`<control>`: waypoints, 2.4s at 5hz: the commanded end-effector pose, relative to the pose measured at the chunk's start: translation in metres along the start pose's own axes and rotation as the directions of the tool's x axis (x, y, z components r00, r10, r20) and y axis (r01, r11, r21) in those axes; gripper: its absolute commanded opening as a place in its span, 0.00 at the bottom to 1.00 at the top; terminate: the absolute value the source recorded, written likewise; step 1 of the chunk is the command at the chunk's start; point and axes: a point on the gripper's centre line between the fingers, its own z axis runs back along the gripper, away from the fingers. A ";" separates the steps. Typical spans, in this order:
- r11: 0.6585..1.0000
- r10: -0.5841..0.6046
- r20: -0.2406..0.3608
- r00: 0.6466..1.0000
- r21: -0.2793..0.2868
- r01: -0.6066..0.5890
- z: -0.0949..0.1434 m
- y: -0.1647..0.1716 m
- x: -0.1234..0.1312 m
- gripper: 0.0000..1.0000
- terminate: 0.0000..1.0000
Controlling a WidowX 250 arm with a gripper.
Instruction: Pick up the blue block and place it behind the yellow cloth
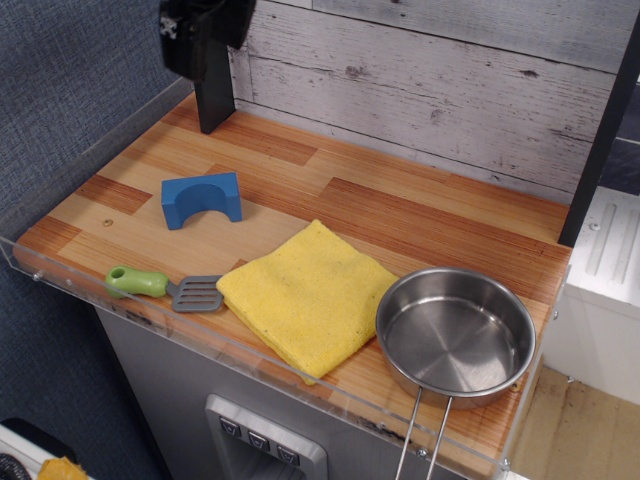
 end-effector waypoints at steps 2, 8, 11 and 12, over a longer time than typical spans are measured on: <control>0.999 -0.028 -0.007 1.000 0.043 0.028 -0.037 -0.007 -0.018 1.00 0.00; 0.992 -0.087 -0.171 0.982 0.080 0.102 -0.116 0.007 -0.024 1.00 0.00; 0.986 -0.163 -0.157 0.974 0.020 0.168 -0.112 0.002 -0.031 0.00 0.00; 0.982 -0.185 -0.157 0.970 0.000 0.188 -0.107 0.001 -0.032 0.00 0.00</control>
